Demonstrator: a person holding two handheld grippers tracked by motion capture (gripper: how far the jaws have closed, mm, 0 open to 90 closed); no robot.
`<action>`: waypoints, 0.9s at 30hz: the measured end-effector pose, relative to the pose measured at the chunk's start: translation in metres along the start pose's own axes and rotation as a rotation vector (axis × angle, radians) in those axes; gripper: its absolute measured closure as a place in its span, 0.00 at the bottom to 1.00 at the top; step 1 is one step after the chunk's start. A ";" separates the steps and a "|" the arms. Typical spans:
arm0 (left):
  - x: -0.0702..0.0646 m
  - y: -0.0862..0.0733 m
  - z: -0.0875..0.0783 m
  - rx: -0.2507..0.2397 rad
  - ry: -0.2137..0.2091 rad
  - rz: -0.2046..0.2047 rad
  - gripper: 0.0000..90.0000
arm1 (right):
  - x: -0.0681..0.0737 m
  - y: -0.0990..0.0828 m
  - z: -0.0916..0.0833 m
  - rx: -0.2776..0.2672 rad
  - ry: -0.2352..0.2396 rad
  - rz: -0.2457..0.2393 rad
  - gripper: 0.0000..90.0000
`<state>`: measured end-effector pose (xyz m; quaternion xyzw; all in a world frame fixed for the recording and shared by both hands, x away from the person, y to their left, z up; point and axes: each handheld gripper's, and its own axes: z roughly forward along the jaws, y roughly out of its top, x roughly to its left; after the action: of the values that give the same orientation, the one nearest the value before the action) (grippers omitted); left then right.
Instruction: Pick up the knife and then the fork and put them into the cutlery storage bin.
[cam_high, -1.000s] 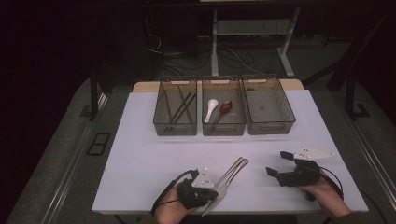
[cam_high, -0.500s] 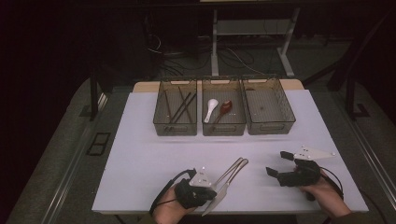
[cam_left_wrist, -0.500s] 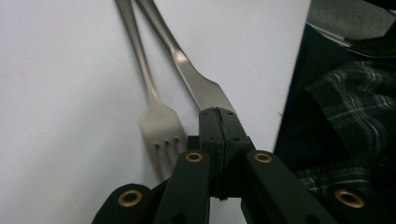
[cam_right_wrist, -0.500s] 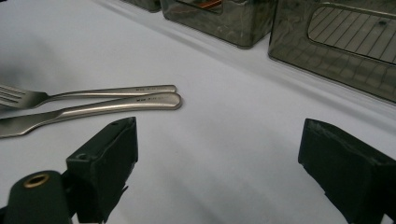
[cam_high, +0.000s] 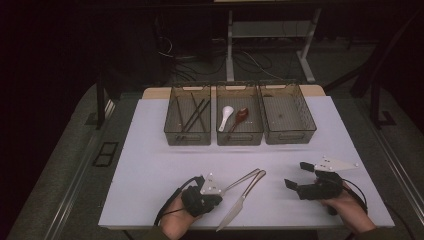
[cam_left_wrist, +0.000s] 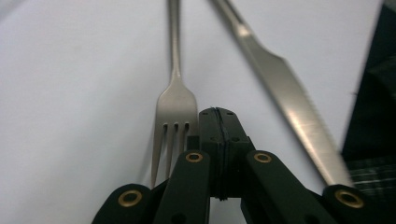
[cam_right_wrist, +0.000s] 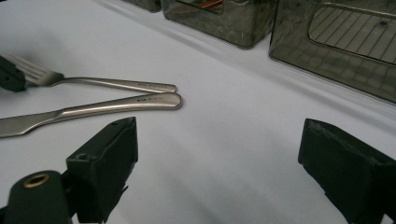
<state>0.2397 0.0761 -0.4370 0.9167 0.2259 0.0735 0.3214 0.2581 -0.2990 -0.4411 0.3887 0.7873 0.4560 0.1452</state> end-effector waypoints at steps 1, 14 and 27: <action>0.002 0.000 -0.001 0.001 0.006 -0.002 0.98 | 0.000 0.000 0.000 0.001 0.000 -0.001 0.13; 0.045 -0.001 -0.001 -0.009 0.097 -0.020 0.98 | 0.000 0.000 0.001 0.002 0.003 -0.005 0.13; 0.062 0.016 0.005 -0.123 -0.019 0.034 0.77 | -0.001 0.000 0.001 0.007 0.004 0.000 0.13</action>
<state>0.3023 0.0913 -0.4314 0.8994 0.2024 0.0842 0.3782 0.2590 -0.2991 -0.4416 0.3885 0.7892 0.4539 0.1421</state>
